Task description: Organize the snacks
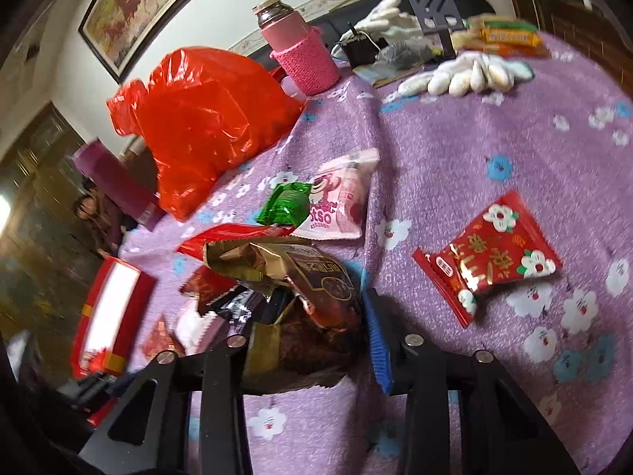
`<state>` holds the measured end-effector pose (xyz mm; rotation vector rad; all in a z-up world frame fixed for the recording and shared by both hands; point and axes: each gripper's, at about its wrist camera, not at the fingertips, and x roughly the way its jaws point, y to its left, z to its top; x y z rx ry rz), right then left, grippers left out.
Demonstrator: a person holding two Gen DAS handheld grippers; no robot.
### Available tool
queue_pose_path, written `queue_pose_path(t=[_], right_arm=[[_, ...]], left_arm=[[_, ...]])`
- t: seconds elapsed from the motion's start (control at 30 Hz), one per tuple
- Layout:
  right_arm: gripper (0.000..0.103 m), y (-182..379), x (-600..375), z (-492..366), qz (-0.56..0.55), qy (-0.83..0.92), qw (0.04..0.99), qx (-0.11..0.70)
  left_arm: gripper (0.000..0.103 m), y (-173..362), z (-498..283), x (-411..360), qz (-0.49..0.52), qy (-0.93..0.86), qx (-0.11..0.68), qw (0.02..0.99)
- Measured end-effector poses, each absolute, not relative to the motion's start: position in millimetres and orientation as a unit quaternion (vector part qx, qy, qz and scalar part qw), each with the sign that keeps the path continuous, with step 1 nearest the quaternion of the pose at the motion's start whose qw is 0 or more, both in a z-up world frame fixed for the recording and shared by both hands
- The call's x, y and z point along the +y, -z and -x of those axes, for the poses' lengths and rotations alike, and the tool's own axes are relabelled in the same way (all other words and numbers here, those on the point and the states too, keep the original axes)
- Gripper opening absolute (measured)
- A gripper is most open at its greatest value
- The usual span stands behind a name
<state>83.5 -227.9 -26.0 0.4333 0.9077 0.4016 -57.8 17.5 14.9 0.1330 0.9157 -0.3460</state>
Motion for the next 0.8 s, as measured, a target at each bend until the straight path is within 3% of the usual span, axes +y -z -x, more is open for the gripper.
queue_pose_path(t=[0.5,0.67,0.8], right_arm=[[0.034,39.7,-236.7,-87.7,-0.326,-0.284,0.775,0.46],[0.034,38.6,-234.9,-86.8,-0.322,-0.277,0.779,0.461],[0.034,36.4,-234.4,-85.7,-0.317,-0.273,0.784,0.459]], left_arm=[[0.036,-22.2,76.6,62.0,0.016,0.152,0.432,0.889],[0.046,-13.1,71.0,60.6,0.006,0.125,0.455,0.882],[0.047,-10.7,70.4,53.5,-0.017,0.12,0.45,0.885]])
